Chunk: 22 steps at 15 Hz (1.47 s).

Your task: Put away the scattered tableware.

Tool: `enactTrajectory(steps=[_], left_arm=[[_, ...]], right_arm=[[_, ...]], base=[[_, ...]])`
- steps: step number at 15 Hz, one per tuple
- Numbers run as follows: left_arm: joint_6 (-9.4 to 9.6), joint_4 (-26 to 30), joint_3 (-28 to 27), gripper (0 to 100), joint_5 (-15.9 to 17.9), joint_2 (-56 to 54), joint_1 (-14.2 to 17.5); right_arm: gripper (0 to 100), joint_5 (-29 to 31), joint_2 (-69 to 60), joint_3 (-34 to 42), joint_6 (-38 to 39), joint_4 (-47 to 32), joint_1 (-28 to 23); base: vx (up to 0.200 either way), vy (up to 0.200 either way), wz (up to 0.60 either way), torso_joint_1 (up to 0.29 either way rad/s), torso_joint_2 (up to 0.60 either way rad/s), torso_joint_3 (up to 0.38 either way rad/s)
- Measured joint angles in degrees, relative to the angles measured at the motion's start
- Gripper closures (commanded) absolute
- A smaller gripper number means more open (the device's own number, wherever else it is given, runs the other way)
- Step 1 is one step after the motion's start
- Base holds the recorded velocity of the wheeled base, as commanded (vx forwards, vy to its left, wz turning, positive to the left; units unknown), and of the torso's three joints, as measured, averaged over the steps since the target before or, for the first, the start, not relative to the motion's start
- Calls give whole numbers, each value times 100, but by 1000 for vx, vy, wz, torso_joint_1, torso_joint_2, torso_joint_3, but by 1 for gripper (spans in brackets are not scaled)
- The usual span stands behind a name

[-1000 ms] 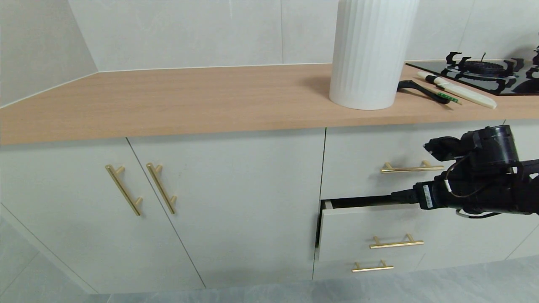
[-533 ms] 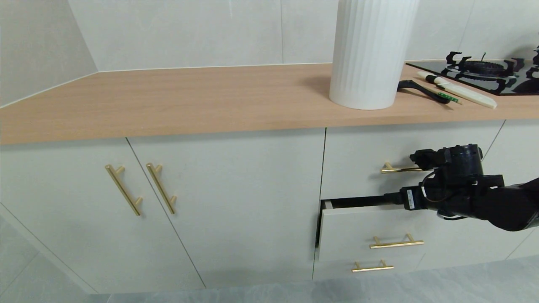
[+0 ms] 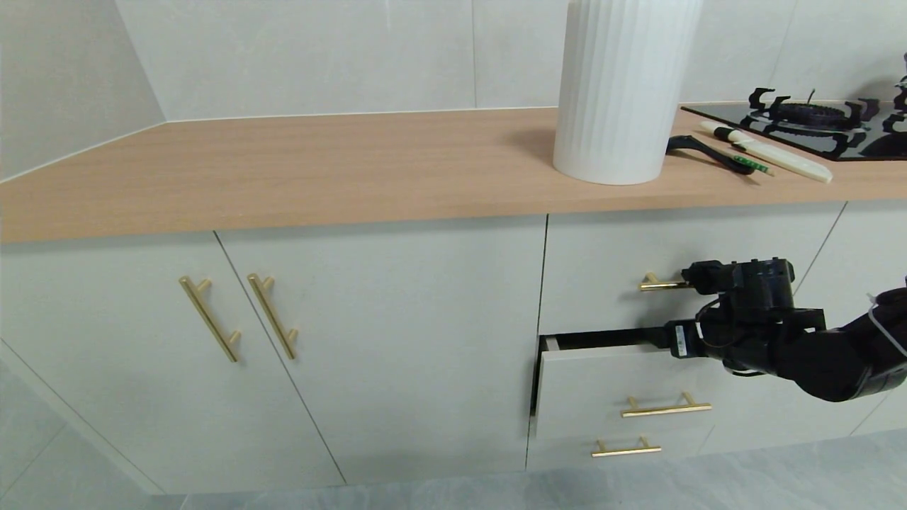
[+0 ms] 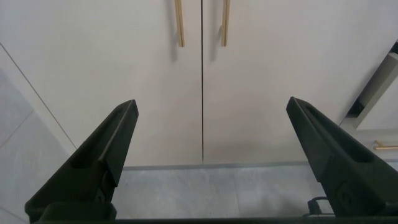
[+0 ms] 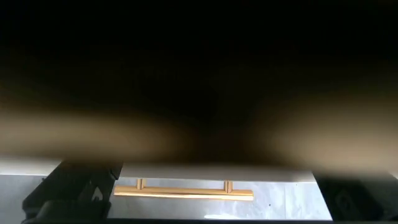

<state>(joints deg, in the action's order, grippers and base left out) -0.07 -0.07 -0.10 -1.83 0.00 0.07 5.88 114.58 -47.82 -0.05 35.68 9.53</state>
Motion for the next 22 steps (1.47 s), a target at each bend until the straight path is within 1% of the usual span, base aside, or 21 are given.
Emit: enactTrajectory(steps=[3, 7, 11, 13, 16, 17, 19, 20, 21, 22], left_arm=[[0, 0, 0, 0, 2, 0, 0], [0, 0, 0, 0, 0, 0, 0], [0, 0, 0, 0, 0, 0, 0], [-2, 0, 0, 0, 2, 0, 0], [0, 0, 0, 0, 0, 0, 0], [0, 0, 0, 0, 0, 0, 0], [0, 0, 0, 0, 0, 0, -2], [0, 0, 0, 0, 0, 0, -2], [-2, 0, 0, 0, 2, 0, 2], [-2, 0, 0, 0, 0, 0, -2]], right_arm=[[0, -24, -11, 133, -71, 79, 6], [0, -49, -196, 286, -205, -123, 22], [0, -71, -416, 306, -277, -750, 22], [0, -73, -555, 284, -323, -1245, 24], [0, -178, -987, 168, -369, -2627, 90], [0, -262, -1165, 72, -375, -3326, 138], [0, -358, -1515, -254, -440, -5002, 269], [0, -389, -1670, -457, -463, -5533, 344], [0, -399, -1832, -647, -473, -5875, 397], [0, -405, -1949, -757, -473, -5960, 438]], base=[[0, 0, 0, 0, 0, 0], [0, 0, 0, 0, 0, 0], [0, 0, 0, 0, 0, 0], [0, 0, 0, 0, 0, 0], [0, 0, 0, 0, 0, 0], [0, 0, 0, 0, 0, 0], [0, 0, 0, 0, 0, 0], [0, 0, 0, 0, 0, 0], [0, 0, 0, 0, 0, 0], [0, 0, 0, 0, 0, 0]])
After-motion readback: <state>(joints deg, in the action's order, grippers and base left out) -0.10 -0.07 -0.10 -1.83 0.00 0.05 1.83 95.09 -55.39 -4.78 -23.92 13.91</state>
